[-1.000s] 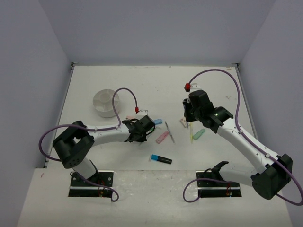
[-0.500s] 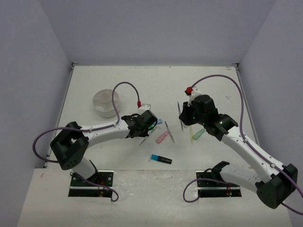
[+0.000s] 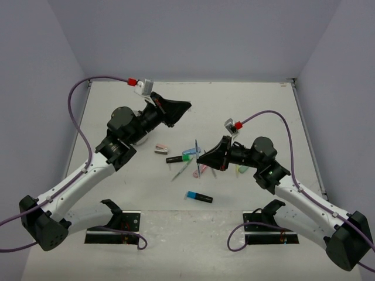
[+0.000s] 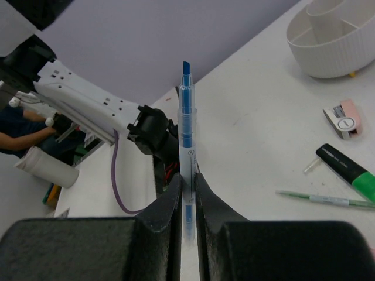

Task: Sort the stationery into containers
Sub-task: Close the pen cap on the pen.

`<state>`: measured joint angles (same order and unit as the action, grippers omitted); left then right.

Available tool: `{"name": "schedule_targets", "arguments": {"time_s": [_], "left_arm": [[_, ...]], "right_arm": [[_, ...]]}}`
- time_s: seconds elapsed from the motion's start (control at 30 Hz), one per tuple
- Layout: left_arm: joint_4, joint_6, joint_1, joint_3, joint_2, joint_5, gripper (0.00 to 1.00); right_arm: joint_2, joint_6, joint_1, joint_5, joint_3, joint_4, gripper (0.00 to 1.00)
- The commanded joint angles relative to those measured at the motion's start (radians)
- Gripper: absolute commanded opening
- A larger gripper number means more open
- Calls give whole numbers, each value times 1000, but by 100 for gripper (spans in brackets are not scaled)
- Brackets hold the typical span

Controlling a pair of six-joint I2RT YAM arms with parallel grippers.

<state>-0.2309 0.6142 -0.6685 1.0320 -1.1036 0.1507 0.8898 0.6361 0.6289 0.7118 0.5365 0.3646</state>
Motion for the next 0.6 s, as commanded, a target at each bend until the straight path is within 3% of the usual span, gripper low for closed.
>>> {"name": "schedule_targets", "arguments": {"time_s": [0.0, 0.57], "left_arm": [[-194, 43, 1, -62, -32, 199, 0], [-304, 118, 2, -156, -25, 319, 0]], "right_arm": [[3, 34, 3, 64, 55, 109, 0], [-2, 7, 2, -36, 81, 40, 0]]}}
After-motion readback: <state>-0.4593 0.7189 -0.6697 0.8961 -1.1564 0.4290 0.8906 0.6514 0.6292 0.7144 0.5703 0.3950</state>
